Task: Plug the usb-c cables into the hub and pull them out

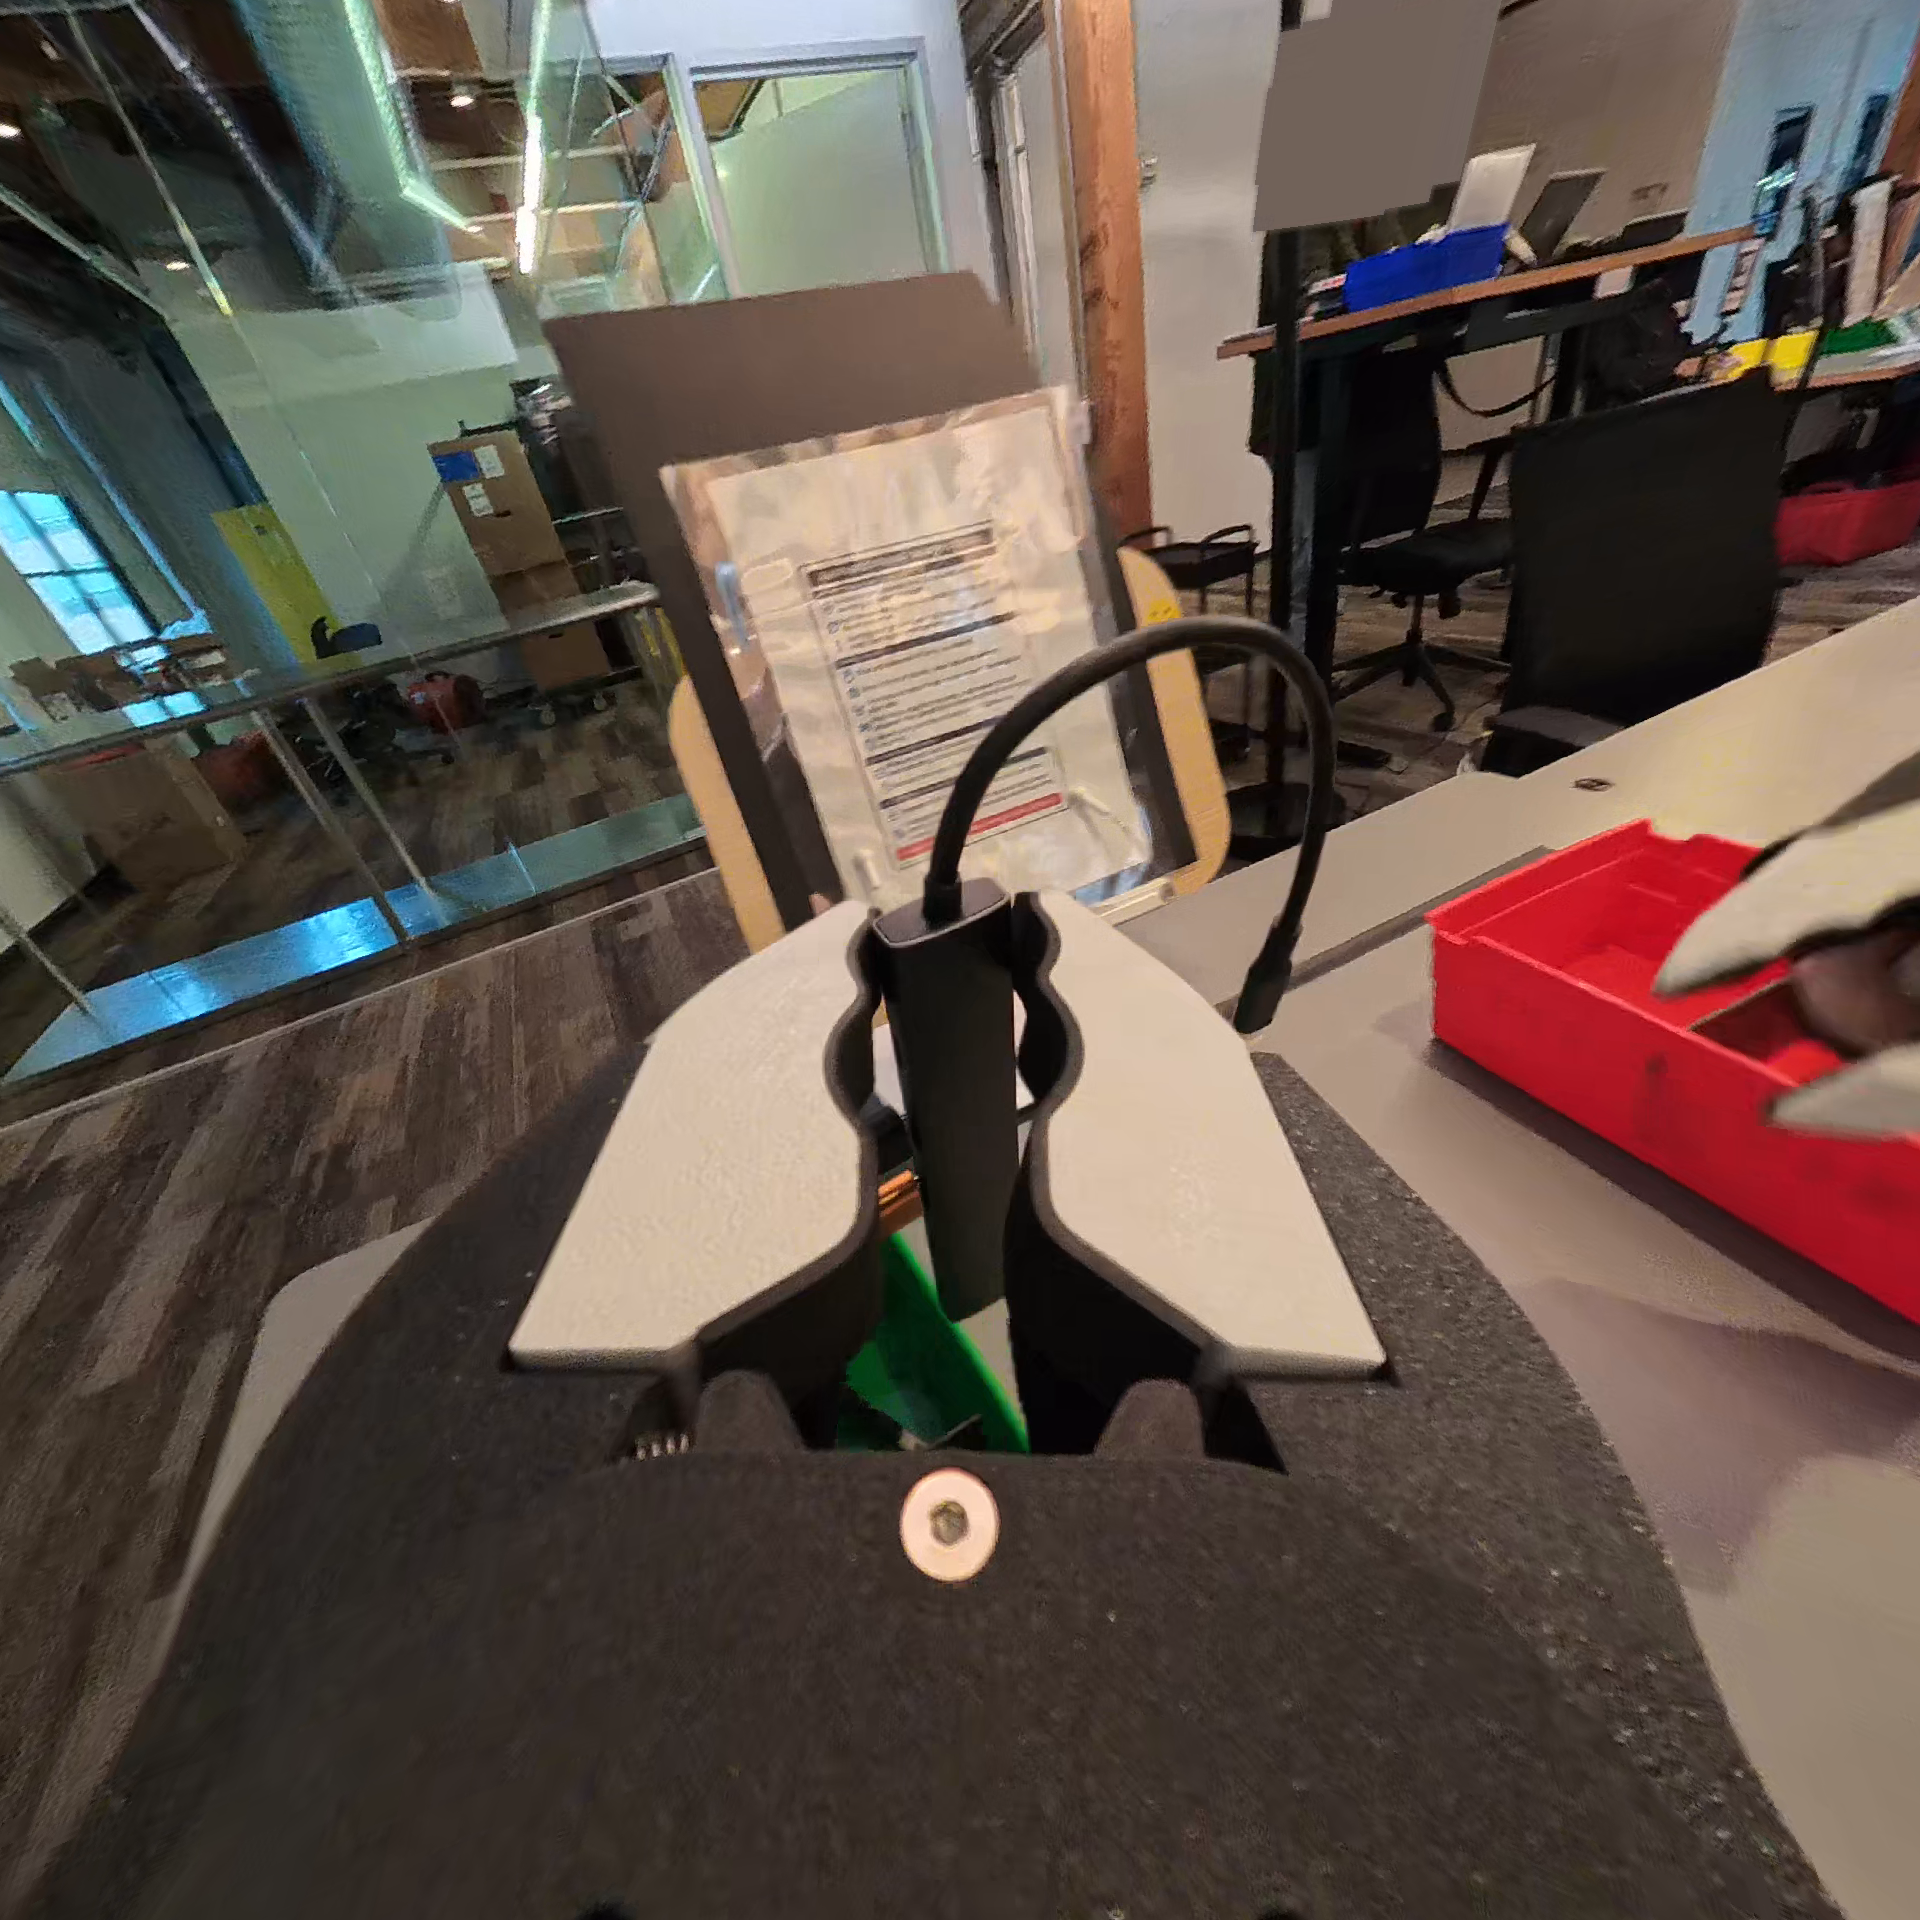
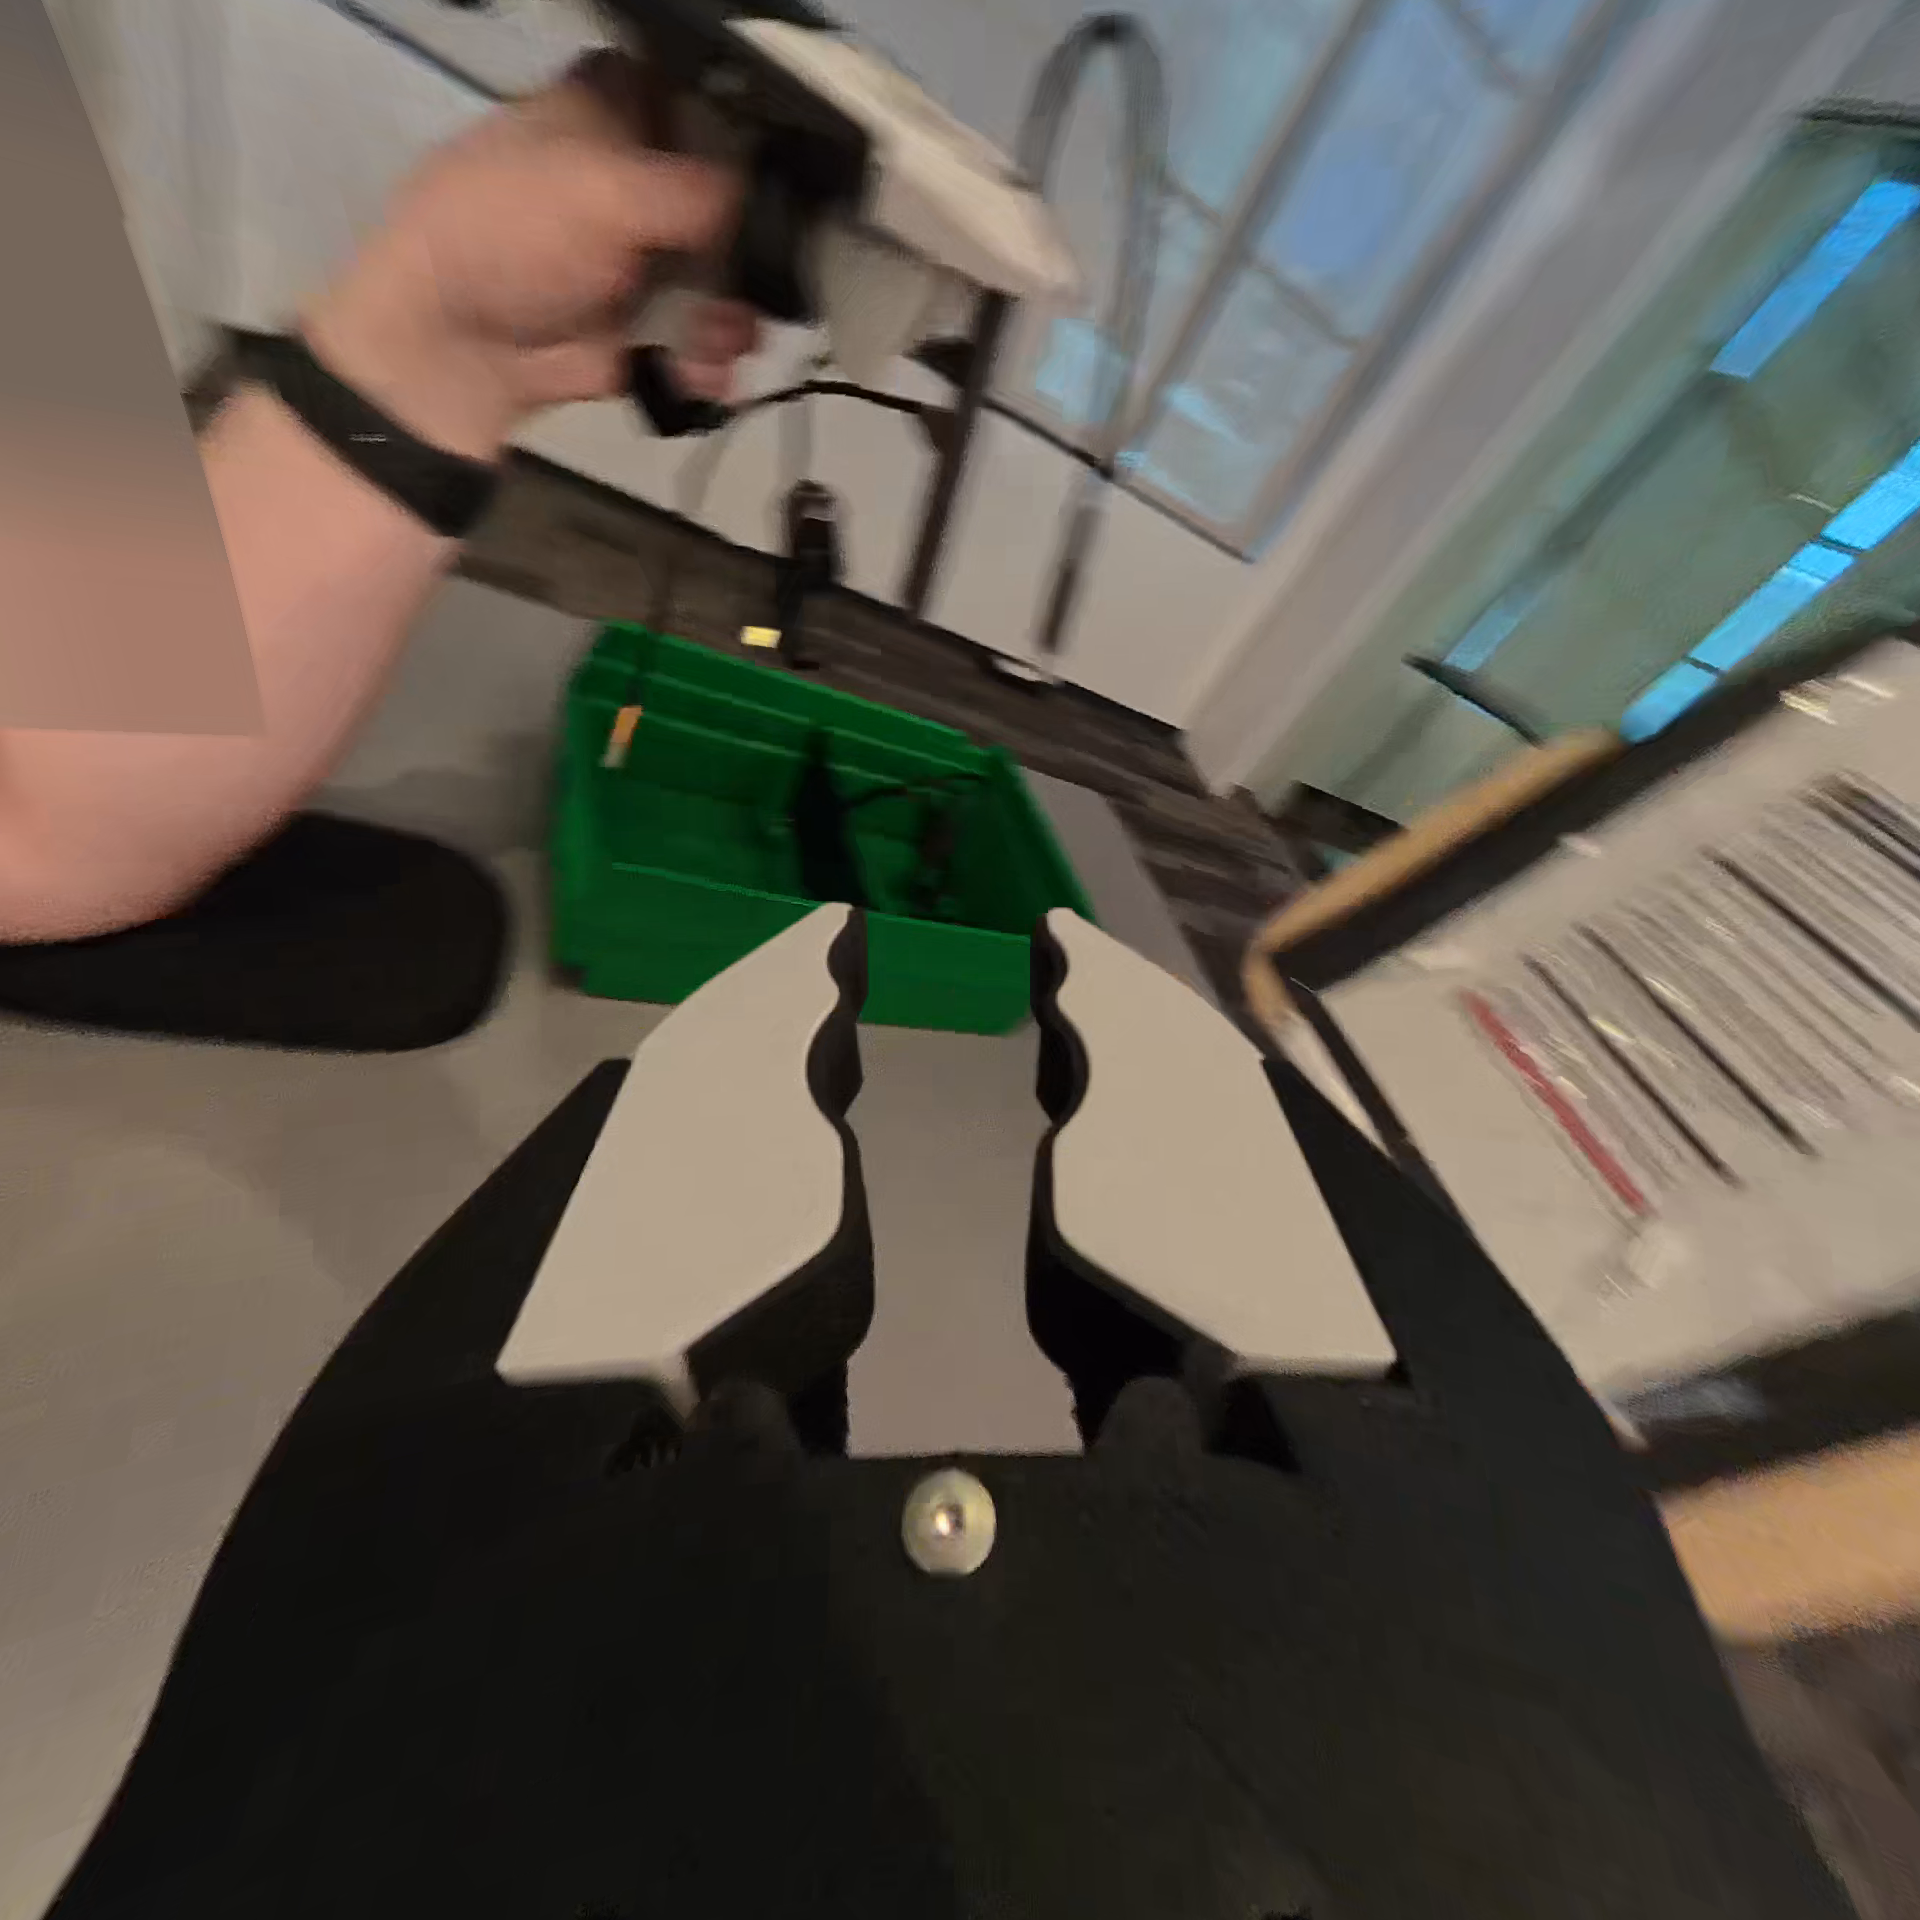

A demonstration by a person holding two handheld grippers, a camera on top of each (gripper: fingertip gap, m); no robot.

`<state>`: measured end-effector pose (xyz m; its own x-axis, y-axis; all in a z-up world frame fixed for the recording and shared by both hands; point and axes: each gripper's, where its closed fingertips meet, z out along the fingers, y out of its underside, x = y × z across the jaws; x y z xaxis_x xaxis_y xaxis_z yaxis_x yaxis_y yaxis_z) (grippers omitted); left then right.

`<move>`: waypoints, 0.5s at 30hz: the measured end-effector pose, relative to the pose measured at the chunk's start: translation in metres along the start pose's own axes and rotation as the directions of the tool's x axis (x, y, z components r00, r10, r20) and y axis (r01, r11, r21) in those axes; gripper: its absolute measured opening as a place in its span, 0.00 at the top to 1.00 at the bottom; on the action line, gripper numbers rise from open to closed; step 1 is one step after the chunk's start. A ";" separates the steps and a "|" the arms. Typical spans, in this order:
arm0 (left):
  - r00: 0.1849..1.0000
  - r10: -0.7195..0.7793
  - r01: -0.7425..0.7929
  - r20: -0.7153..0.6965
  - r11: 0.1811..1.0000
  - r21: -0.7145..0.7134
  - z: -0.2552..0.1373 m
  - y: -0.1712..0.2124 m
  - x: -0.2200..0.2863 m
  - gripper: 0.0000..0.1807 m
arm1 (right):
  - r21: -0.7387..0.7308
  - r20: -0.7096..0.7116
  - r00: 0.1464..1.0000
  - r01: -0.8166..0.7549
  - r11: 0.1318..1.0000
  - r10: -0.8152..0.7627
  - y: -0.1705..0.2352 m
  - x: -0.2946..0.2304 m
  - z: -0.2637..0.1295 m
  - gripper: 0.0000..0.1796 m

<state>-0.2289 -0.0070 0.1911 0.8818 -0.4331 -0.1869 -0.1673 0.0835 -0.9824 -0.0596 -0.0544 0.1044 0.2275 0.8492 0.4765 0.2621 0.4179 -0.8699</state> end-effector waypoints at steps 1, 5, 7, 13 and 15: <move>1.000 -0.007 0.007 -0.026 1.000 0.007 -0.002 -0.004 0.009 0.88 | 0.025 0.100 0.995 0.024 0.999 -0.026 -0.006 -0.022 0.008 0.84; 0.986 -0.042 0.041 -0.159 0.999 -0.012 -0.001 -0.011 0.050 0.87 | 0.095 0.137 0.990 0.014 0.995 -0.027 -0.026 -0.056 0.042 0.81; 0.977 -0.046 0.040 -0.206 0.999 -0.030 0.003 -0.011 0.069 0.87 | 0.126 0.002 1.000 -0.020 0.992 0.020 -0.031 -0.046 0.057 0.75; 0.947 -0.051 0.026 -0.317 0.996 -0.083 0.020 -0.006 0.115 0.87 | 0.097 -0.260 0.962 -0.063 0.993 0.087 -0.017 -0.014 0.066 0.72; 0.941 -0.028 0.001 -0.336 0.997 -0.081 0.024 -0.006 0.129 0.87 | 0.073 -0.274 0.954 -0.103 0.992 0.119 -0.009 -0.009 0.067 0.74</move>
<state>-0.1033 -0.0420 0.1728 0.6865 -0.7118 -0.1486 -0.2018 0.0097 -0.9794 -0.1267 -0.0435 0.0992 0.5054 0.7716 0.3863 0.1680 0.3511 -0.9212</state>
